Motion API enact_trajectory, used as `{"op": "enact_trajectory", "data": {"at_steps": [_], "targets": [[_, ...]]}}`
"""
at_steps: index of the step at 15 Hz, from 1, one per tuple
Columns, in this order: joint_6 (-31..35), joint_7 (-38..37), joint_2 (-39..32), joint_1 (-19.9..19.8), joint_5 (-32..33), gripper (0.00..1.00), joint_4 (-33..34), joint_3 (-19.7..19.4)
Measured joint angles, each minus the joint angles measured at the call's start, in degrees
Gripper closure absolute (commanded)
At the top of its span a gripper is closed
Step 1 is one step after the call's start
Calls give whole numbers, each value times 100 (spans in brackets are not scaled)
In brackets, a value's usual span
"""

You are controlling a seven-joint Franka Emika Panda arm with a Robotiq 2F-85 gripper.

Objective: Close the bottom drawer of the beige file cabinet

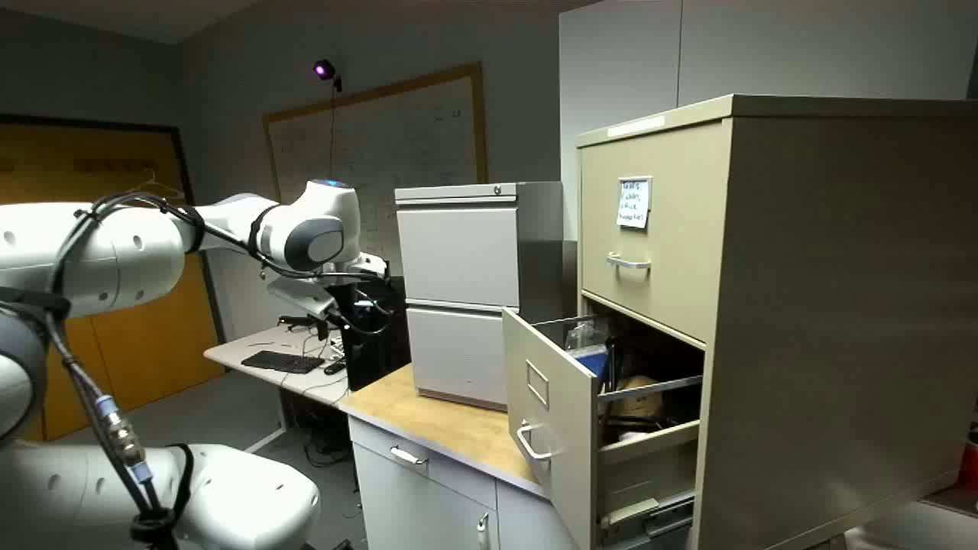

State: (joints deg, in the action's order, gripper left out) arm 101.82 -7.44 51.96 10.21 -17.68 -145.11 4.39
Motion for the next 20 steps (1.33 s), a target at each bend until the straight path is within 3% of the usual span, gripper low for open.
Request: {"op": "enact_trajectory", "data": {"at_steps": [8, 9, 11, 18, 20], "targets": [[54, 8, 8, -57, 1, 0, 0, 30], [150, 8, 1, -104, 15, 24, -10, 59], [457, 6, -32, -248, 60, 33, -43, 130], [2288, -264, -346, -1107, 517, 88, -321, 190], [2835, -471, -489, -1412, 773, 99, -426, 195]]}}
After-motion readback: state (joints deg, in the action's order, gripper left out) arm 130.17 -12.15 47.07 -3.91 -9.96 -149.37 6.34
